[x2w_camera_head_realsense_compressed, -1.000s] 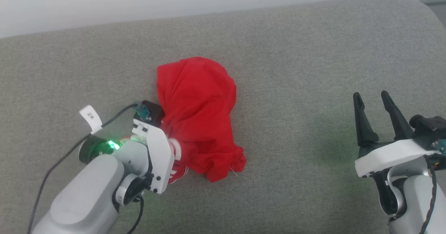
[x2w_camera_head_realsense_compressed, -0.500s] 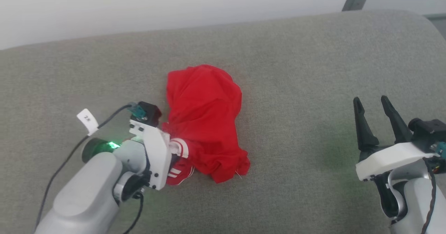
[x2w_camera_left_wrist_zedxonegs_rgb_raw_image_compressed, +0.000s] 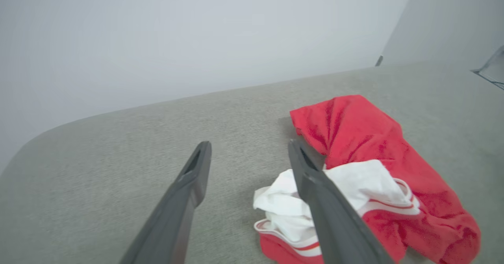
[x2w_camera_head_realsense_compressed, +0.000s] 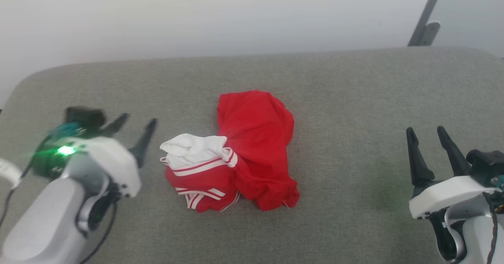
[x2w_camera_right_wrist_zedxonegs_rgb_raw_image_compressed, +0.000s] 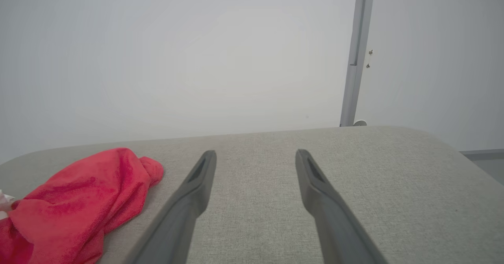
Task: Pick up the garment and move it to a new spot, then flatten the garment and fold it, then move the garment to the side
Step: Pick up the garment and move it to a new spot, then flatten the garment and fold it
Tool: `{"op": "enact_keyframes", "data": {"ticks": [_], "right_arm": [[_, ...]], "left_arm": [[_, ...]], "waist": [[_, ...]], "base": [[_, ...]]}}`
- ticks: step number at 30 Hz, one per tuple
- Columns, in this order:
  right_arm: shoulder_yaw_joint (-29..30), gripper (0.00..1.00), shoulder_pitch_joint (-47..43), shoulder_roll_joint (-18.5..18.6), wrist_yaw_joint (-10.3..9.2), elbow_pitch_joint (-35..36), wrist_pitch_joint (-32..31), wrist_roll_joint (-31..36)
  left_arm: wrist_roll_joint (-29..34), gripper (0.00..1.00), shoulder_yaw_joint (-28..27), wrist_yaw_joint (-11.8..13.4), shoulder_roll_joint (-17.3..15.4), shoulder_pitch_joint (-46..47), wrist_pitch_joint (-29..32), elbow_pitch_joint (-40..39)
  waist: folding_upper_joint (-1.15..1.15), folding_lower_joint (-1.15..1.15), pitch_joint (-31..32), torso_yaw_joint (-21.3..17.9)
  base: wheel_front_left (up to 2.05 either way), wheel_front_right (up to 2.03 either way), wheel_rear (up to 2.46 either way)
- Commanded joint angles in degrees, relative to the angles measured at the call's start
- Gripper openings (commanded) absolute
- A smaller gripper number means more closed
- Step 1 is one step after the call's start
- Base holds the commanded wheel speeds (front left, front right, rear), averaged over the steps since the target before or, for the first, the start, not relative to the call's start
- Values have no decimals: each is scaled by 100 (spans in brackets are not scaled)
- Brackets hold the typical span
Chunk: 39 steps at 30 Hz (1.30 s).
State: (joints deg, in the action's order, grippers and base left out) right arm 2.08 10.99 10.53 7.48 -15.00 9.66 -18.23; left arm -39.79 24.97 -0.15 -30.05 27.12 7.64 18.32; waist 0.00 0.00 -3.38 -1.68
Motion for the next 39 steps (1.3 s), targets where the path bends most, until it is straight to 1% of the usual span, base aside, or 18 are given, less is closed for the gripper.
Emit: {"op": "enact_keyframes", "data": {"ticks": [1, 5, 8, 11, 14, 18, 23, 28, 39], "right_arm": [[7, 100, -59, -1, 3, -11, 50, 11], [59, 100, -164, 26, 3, -10, 37, 35], [106, 100, -225, 49, 3, -6, 28, 27], [145, 100, -288, 34, 3, 9, 24, 34], [179, 100, -347, 13, 3, 28, 5, 63], [209, 100, -385, -20, 3, 48, -5, 71], [241, 100, -421, -19, 3, 1, 40, 73], [220, 100, -451, -21, 3, -58, 58, 30], [174, 100, -459, -15, 3, -89, 109, 20]], "left_arm": [[-16, 100, -99, 27, -46, -138, -202, 21], [-76, 100, -457, 48, -200, -494, -1024, 142], [-139, 100, -714, 152, -270, -798, -1491, 159], [-252, 100, -992, 204, -342, -1112, -1872, 144], [-363, 100, -1252, 238, -415, -1453, -2084, 121], [-477, 100, -1567, 197, -444, -1857, -2222, 70], [-480, 100, -1858, 67, -362, -2249, -2279, -70], [-366, 100, -1968, -51, -305, -2440, -2294, -201], [-362, 100, -2078, -129, -246, -2508, -2286, -305]], "waist": [[0, 0, 84, 82], [0, 0, 182, 196], [0, 0, 245, 269], [0, 0, 295, 334], [0, 0, 336, 375], [0, 0, 357, 391], [0, 0, 384, 402], [0, 0, 403, 419], [0, 0, 398, 443]], "base": [[0, 0, 0], [0, 0, 0], [0, 0, 0], [0, 0, 0], [0, 0, 0], [0, 0, 0], [0, 0, 0], [0, 0, 0], [0, 0, 0]]}}
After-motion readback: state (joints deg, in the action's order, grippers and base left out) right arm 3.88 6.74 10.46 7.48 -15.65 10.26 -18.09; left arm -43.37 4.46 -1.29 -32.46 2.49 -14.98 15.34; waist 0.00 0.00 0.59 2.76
